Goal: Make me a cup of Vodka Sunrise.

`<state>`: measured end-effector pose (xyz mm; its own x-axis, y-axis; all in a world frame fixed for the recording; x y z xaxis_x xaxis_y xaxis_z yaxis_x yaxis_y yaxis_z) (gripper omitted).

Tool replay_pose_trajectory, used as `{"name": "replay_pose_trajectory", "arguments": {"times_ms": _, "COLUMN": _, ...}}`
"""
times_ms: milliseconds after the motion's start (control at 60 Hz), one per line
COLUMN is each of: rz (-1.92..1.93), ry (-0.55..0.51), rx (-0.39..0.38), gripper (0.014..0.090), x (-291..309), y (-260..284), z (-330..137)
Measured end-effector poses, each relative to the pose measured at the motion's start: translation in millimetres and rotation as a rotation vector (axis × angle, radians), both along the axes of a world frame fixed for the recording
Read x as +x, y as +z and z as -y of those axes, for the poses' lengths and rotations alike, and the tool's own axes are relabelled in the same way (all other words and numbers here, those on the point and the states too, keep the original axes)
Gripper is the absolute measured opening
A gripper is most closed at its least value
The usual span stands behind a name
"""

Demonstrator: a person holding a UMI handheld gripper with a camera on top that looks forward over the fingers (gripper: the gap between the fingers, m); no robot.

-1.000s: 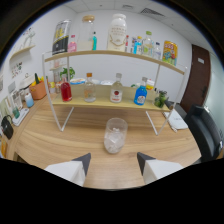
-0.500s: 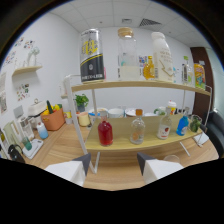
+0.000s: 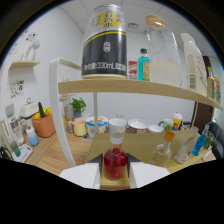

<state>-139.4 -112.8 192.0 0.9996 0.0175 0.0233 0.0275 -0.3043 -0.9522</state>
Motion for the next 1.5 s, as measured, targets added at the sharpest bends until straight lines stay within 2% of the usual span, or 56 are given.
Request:
{"name": "replay_pose_trajectory", "arguments": {"times_ms": 17, "rz": 0.005, "ry": -0.005, "rx": 0.000, "gripper": 0.0372, "x": 1, "y": 0, "z": -1}}
{"name": "replay_pose_trajectory", "arguments": {"times_ms": 317, "rz": -0.011, "ry": 0.043, "rx": 0.021, "gripper": 0.0342, "x": 2, "y": 5, "z": 8}}
{"name": "replay_pose_trajectory", "arguments": {"times_ms": 583, "rz": -0.064, "ry": 0.062, "rx": 0.071, "gripper": 0.0342, "x": 30, "y": 26, "z": 57}}
{"name": "replay_pose_trajectory", "arguments": {"times_ms": 700, "rz": -0.153, "ry": 0.037, "rx": 0.062, "gripper": 0.0341, "x": 54, "y": 20, "z": 81}}
{"name": "replay_pose_trajectory", "arguments": {"times_ms": 933, "rz": -0.496, "ry": -0.017, "rx": 0.014, "gripper": 0.0341, "x": 85, "y": -2, "z": 105}}
{"name": "replay_pose_trajectory", "arguments": {"times_ms": 1283, "rz": -1.381, "ry": -0.103, "rx": -0.020, "gripper": 0.0340, "x": 97, "y": -7, "z": 98}}
{"name": "replay_pose_trajectory", "arguments": {"times_ms": 1500, "rz": -1.800, "ry": -0.151, "rx": 0.003, "gripper": 0.0340, "x": 108, "y": 2, "z": 90}}
